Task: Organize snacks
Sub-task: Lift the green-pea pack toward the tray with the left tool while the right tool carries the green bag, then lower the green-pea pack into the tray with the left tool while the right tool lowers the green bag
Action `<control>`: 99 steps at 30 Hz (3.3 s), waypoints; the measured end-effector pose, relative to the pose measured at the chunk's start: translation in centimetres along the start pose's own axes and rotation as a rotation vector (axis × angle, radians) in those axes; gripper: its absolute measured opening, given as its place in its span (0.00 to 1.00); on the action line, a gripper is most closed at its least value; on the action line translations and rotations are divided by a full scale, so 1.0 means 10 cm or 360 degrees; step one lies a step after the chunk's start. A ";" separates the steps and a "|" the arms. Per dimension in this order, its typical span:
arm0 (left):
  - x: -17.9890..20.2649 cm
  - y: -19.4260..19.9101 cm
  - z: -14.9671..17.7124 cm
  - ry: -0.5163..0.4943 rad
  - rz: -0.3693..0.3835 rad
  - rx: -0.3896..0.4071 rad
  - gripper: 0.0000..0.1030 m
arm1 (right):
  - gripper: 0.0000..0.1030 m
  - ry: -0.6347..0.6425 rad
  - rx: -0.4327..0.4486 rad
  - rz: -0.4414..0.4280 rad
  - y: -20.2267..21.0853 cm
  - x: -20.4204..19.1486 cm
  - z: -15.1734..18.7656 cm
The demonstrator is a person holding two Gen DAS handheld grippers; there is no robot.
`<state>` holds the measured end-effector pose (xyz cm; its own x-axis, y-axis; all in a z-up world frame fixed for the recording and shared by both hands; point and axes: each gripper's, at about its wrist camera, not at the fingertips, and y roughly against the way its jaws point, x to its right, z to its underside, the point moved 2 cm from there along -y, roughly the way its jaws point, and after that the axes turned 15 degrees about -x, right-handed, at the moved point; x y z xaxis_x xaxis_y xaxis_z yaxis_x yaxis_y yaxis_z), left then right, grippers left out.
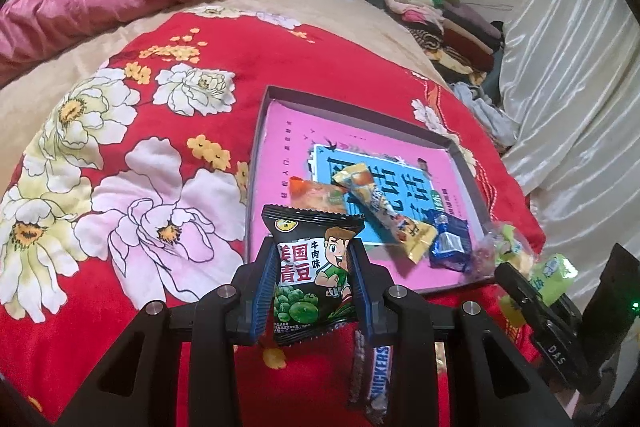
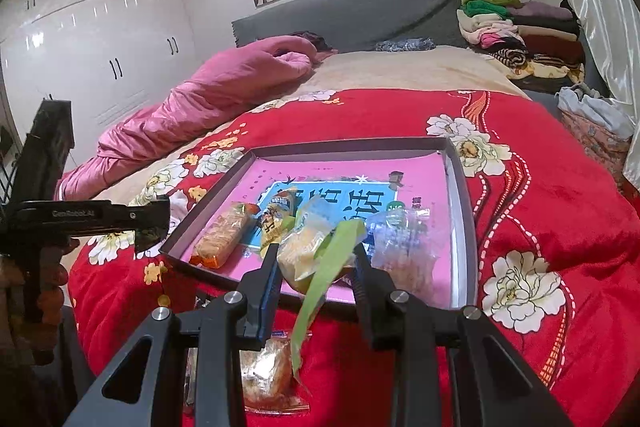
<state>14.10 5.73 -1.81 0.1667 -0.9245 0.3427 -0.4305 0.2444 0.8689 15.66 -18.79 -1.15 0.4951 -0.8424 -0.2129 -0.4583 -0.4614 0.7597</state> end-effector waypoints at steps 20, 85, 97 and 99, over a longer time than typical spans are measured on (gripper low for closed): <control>0.03 -0.25 -0.08 -0.0086 -0.0142 0.0025 0.35 | 0.33 0.0042 -0.0040 -0.0009 -0.24 -0.03 -0.14; 0.15 -0.59 -0.11 -0.0100 -0.0138 -0.0023 0.35 | 0.33 0.0158 -0.0201 -0.0117 -0.64 -0.16 -0.18; 0.14 -0.59 -0.12 -0.0094 -0.0146 -0.0020 0.35 | 0.33 0.0161 -0.0215 -0.0155 -0.66 -0.18 -0.16; 0.14 -0.59 -0.12 -0.0095 -0.0147 -0.0021 0.34 | 0.33 0.0155 -0.0216 -0.0141 -0.67 -0.17 -0.17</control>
<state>17.93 3.34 -6.04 0.1521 -0.9589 0.2393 -0.4038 0.1607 0.9006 19.10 -13.77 -4.84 0.6015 -0.7659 -0.2272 -0.3092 -0.4854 0.8178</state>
